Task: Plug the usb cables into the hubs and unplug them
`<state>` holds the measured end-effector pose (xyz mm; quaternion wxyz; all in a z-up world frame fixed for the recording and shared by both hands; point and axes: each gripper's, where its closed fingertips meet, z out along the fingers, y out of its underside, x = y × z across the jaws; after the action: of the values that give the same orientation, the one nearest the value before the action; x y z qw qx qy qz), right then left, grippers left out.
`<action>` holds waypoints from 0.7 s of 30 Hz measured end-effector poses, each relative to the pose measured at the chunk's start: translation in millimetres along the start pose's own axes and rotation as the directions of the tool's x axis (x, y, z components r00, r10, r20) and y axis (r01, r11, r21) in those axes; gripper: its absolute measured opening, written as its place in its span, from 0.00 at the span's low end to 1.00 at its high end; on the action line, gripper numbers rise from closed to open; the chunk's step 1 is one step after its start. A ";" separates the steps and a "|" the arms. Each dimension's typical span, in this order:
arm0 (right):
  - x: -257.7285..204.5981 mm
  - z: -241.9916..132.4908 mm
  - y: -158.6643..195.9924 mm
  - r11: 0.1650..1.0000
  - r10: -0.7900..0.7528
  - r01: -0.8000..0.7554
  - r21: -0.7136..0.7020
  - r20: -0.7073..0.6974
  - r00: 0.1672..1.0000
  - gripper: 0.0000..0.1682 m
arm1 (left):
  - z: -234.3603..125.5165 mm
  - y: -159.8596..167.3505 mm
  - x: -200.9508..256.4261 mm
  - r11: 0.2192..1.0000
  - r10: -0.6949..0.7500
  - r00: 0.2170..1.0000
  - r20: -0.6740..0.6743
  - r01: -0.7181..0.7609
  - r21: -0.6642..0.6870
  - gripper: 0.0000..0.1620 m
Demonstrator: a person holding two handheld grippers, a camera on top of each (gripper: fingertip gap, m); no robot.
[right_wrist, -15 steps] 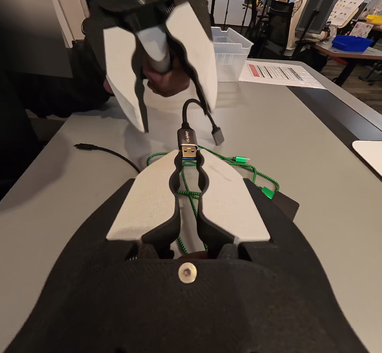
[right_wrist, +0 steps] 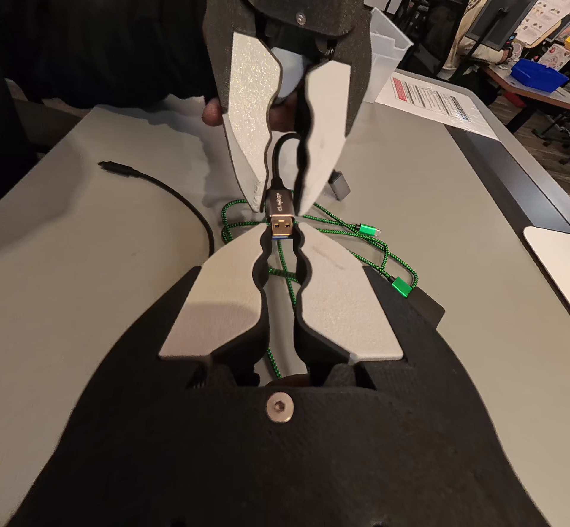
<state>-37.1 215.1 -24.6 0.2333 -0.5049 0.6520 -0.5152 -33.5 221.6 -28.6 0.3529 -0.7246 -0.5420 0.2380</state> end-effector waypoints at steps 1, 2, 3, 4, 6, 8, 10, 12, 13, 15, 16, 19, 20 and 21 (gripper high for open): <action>1.4 0.1 1.3 1.000 0.000 0.000 -0.005 -0.008 1.000 0.07 | 0.8 0.1 -1.1 1.000 0.004 1.000 0.010 -0.005 0.002 0.11; 3.0 -0.1 2.3 1.000 0.005 -0.006 -0.009 -0.014 1.000 0.07 | 1.6 0.2 -2.7 1.000 0.002 1.000 0.017 -0.002 0.003 0.11; 5.0 -0.1 3.9 1.000 0.013 -0.013 -0.018 -0.024 1.000 0.07 | 2.6 0.2 -5.8 1.000 -0.004 1.000 0.031 0.004 0.006 0.11; 8.6 -0.2 5.8 0.999 0.022 -0.023 -0.028 -0.044 0.999 0.07 | 3.4 0.2 -9.3 1.000 -0.011 0.999 0.047 0.011 0.012 0.11; 20.7 -2.0 11.6 0.997 0.047 -0.054 -0.062 -0.108 0.993 0.10 | 5.0 2.4 -18.6 0.999 -0.032 0.996 0.085 0.030 0.018 0.10; 37.8 -9.5 21.2 0.988 0.082 -0.104 -0.110 -0.187 0.979 0.19 | 4.8 7.1 -32.2 0.999 -0.051 0.986 0.156 0.050 0.015 0.10; 55.0 -22.0 33.6 0.970 0.154 -0.194 -0.145 -0.251 0.956 0.26 | 1.9 10.2 -46.9 0.998 -0.069 0.967 0.244 0.068 0.012 0.10; 73.7 -36.6 54.6 0.925 0.253 -0.329 -0.190 -0.336 0.907 0.29 | -1.2 9.3 -58.1 0.996 -0.088 0.944 0.317 0.086 0.021 0.10; 81.8 -43.5 68.0 0.892 0.293 -0.395 -0.218 -0.386 0.875 0.28 | -1.4 8.5 -62.0 0.996 -0.092 0.934 0.346 0.090 0.023 0.10; 87.7 -49.6 90.0 0.829 0.351 -0.493 -0.264 -0.442 0.826 0.29 | 1.4 10.2 -67.7 0.995 -0.087 0.914 0.396 0.095 0.000 0.10; 86.1 -48.6 96.8 0.805 0.369 -0.520 -0.285 -0.446 0.815 0.30 | 3.8 12.7 -70.5 0.995 -0.079 0.904 0.420 0.097 -0.021 0.10; 80.7 -40.9 102.1 0.773 0.376 -0.541 -0.332 -0.447 0.812 0.31 | 11.6 19.1 -76.8 0.992 -0.065 0.883 0.465 0.107 -0.063 0.10; 80.7 -38.5 101.1 0.768 0.378 -0.546 -0.336 -0.451 0.809 0.31 | 13.3 19.9 -78.5 0.991 -0.069 0.879 0.473 0.113 -0.065 0.10; 81.2 -36.4 100.2 0.762 0.384 -0.554 -0.336 -0.454 0.804 0.31 | 14.3 19.7 -80.1 0.991 -0.072 0.875 0.479 0.116 -0.063 0.10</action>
<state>-139.9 153.9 -84.9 0.1099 -0.2594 0.8914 -0.3551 -55.6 145.6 -55.9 0.1874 -0.6320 -0.6566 0.3664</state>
